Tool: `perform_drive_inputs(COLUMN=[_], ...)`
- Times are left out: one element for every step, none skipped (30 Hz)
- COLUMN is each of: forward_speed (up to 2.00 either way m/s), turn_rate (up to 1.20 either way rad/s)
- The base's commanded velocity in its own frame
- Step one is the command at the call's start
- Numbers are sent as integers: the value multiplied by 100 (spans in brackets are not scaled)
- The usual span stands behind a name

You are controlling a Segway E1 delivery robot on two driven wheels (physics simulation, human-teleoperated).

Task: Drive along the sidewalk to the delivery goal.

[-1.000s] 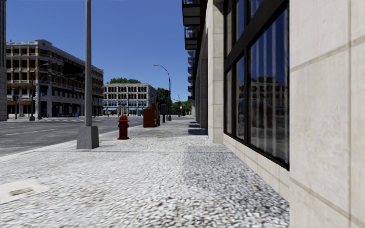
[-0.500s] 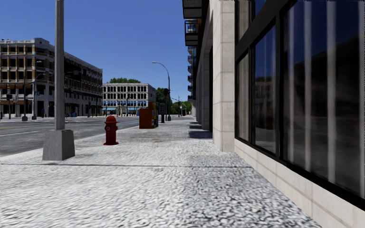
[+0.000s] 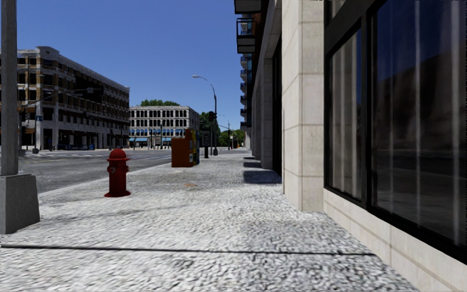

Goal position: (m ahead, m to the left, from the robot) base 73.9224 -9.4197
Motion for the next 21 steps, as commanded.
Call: perform_drive_inputs(forward_speed=[200,200,200,200,200,200,200,200,200,200,200,200,200,200,200,200,200,200,200,200,200], turn_rate=[0,0,0,0,0,0,0,0,0,71,120,120,69,69,0,0,0,0,0,0,0])
